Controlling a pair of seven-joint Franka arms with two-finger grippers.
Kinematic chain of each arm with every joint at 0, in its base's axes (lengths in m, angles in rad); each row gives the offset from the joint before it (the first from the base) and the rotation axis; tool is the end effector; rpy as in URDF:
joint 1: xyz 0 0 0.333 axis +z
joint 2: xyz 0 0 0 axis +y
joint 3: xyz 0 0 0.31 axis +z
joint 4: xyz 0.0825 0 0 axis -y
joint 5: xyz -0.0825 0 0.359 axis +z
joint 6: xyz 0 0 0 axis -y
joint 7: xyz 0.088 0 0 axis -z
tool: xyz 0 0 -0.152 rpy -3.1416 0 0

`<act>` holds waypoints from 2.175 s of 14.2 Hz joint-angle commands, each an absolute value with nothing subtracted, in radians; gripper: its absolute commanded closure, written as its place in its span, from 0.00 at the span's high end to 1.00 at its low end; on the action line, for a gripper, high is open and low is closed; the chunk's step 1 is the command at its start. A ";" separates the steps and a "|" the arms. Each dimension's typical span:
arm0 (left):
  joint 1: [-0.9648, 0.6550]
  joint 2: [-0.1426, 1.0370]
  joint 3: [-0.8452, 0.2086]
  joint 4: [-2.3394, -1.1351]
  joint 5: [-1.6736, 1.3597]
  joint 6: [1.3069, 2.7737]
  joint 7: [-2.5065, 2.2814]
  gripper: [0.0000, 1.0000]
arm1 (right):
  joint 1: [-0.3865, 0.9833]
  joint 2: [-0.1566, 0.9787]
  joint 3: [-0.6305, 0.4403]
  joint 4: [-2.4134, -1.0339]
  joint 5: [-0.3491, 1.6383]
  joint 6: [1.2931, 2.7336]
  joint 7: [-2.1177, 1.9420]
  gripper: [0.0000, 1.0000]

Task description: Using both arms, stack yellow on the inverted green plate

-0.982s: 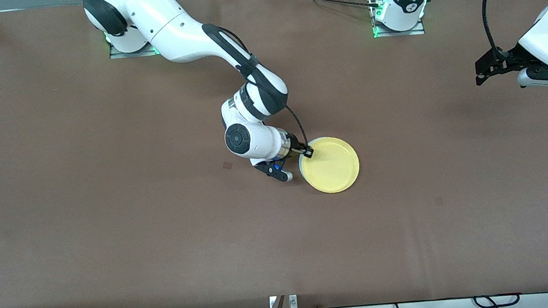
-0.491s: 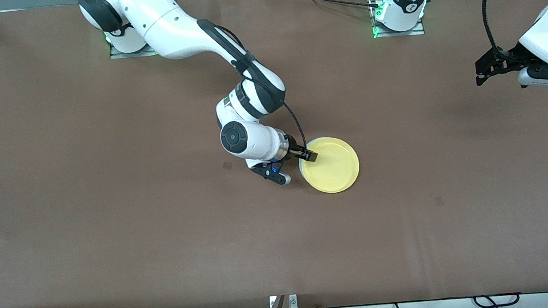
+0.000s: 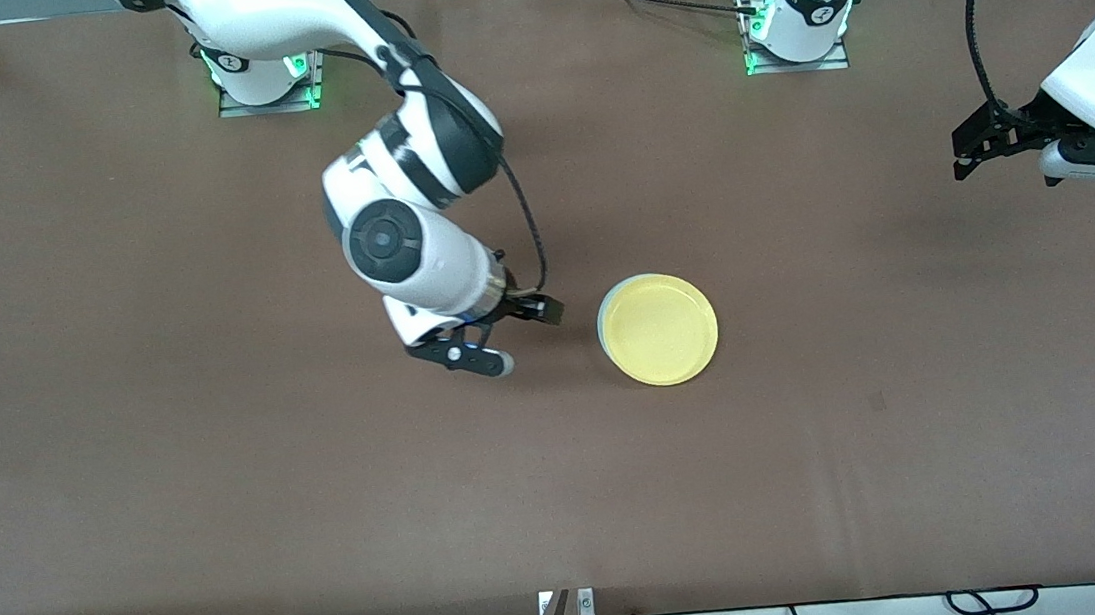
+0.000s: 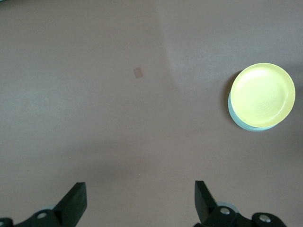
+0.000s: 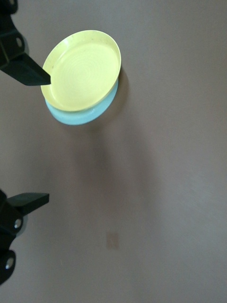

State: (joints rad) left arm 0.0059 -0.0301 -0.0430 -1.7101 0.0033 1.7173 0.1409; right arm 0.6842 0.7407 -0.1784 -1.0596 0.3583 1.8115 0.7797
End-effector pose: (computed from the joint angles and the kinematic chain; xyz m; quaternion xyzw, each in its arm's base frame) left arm 0.5322 -0.0196 0.5396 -0.9958 0.0891 -0.0185 0.0032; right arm 0.5961 0.4236 0.3618 -0.9816 0.1527 0.0612 0.0971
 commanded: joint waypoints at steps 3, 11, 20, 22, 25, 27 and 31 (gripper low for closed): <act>0.006 -0.011 -0.046 -1.677 0.014 1.695 0.147 1.00 | 0.586 0.646 -0.193 -1.081 0.206 1.646 0.539 1.00; 0.006 -0.012 -0.046 -1.677 0.002 1.690 0.146 1.00 | 0.396 0.516 -0.212 -1.135 0.077 1.588 0.292 1.00; 0.005 -0.012 -0.048 -1.675 0.002 1.683 0.146 1.00 | 0.086 0.256 -0.114 -1.399 0.041 1.701 -0.029 1.00; 0.005 -0.012 -0.048 -1.675 0.002 1.683 0.146 1.00 | -0.006 0.232 -0.037 -1.402 0.003 1.698 -0.052 1.00; 0.005 -0.012 -0.049 -1.675 0.002 1.681 0.147 1.00 | -0.038 0.209 -0.011 -1.404 -0.008 1.687 -0.078 1.00; 0.005 -0.012 -0.049 -1.675 0.002 1.683 0.147 1.00 | -0.035 0.203 -0.014 -1.402 -0.014 1.640 -0.072 1.00; 0.005 -0.012 -0.049 -1.675 0.002 1.681 0.147 1.00 | -0.034 0.125 -0.012 -1.514 -0.023 1.637 -0.064 1.00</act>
State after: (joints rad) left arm 0.0058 -0.0271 -0.0465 -1.7081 0.0027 1.7063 0.1409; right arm -0.0200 0.2101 -0.0321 -1.3979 -0.0057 1.6136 -0.0611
